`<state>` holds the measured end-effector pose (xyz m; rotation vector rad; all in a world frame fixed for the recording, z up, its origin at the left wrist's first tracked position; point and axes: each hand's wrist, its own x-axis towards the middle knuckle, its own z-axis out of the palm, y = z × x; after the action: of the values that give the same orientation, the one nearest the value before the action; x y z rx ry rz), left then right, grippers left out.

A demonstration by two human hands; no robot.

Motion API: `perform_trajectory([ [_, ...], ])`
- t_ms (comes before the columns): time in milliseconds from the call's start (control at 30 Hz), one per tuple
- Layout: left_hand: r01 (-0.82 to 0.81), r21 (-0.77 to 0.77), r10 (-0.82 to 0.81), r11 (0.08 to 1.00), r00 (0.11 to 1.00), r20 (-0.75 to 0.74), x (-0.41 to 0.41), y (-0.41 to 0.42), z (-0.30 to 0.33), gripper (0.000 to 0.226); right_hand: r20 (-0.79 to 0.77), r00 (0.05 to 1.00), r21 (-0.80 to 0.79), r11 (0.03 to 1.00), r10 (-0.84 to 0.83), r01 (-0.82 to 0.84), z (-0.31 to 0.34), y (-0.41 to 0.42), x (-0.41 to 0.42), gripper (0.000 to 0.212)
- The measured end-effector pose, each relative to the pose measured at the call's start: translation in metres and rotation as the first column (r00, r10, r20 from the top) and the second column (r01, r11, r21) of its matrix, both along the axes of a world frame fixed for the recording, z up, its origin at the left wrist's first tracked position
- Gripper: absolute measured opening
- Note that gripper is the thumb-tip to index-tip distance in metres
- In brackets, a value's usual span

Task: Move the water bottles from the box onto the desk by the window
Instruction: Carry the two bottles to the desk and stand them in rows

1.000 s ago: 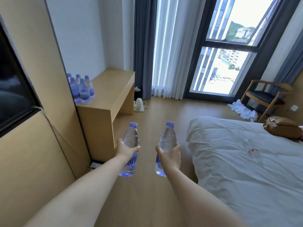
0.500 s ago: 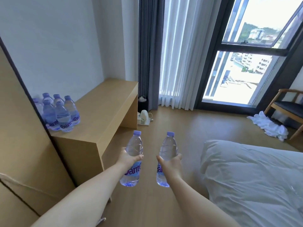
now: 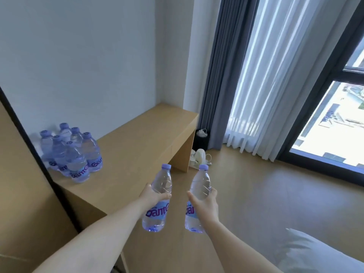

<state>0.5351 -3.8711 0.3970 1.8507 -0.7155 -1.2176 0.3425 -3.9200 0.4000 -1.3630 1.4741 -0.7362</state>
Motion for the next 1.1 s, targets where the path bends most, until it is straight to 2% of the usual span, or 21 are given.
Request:
perform_trajectory([
  [167,-0.001,-0.008,0.000,1.000,1.000,-0.023,0.063,-0.074,-0.015,0.096,-0.012,0.984,0.053,0.982,0.180,-0.179,-0.009,-0.082,0.068,0.064],
  [267,-0.050,0.048,0.052,0.998,0.997,-0.053,0.100,-0.107,-0.002,0.085,-0.021,0.953,0.100,0.949,0.301,-0.297,-0.002,-0.132,0.118,0.056],
  [367,-0.075,0.074,0.076,0.994,0.997,-0.018,0.139,-0.136,0.005,0.088,-0.017,0.904,0.131,0.897,0.427,-0.422,0.007,-0.172,0.167,0.062],
  [500,-0.183,0.076,0.185,0.980,0.982,-0.026,0.182,-0.156,0.003,0.078,-0.044,0.839,0.177,0.831,0.542,-0.527,0.007,-0.211,0.226,0.067],
  [600,-0.288,0.055,0.291,0.956,0.955,-0.055,0.211,-0.161,-0.006,0.108,-0.075,0.773,0.231,0.766,0.629,-0.600,-0.003,-0.231,0.268,0.057],
  [767,-0.441,0.019,0.440,0.897,0.892,-0.098,0.253,-0.172,-0.021,0.106,-0.113,0.652,0.323,0.648,0.750,-0.689,-0.015,-0.261,0.342,0.055],
  [833,-0.498,0.025,0.498,0.867,0.863,-0.091,0.282,-0.180,-0.049,0.098,-0.089,0.615,0.342,0.604,0.784,-0.720,-0.015,-0.273,0.371,0.048],
  [900,-0.543,0.068,0.546,0.837,0.838,-0.026,0.306,-0.188,-0.065,0.077,-0.099,0.555,0.281,0.559,0.826,-0.780,-0.013,-0.288,0.398,0.040],
  [967,-0.581,0.066,0.581,0.811,0.814,0.018,0.310,-0.198,-0.048,0.062,-0.128,0.467,0.226,0.484,0.875,-0.845,-0.028,-0.317,0.425,0.051],
  [1033,-0.597,0.034,0.598,0.801,0.802,-0.002,0.299,-0.210,-0.009,0.041,-0.123,0.343,0.213,0.363,0.931,-0.907,-0.043,-0.344,0.450,0.061],
  [1067,-0.597,0.017,0.598,0.802,0.802,-0.010,0.298,-0.215,0.001,0.028,-0.093,0.308,0.210,0.321,0.947,-0.923,-0.039,-0.352,0.456,0.060],
  [1100,-0.606,-0.006,0.606,0.795,0.795,-0.019,0.300,-0.219,0.003,0.025,-0.041,0.284,0.198,0.286,0.958,-0.937,-0.027,-0.355,0.458,0.052],
])
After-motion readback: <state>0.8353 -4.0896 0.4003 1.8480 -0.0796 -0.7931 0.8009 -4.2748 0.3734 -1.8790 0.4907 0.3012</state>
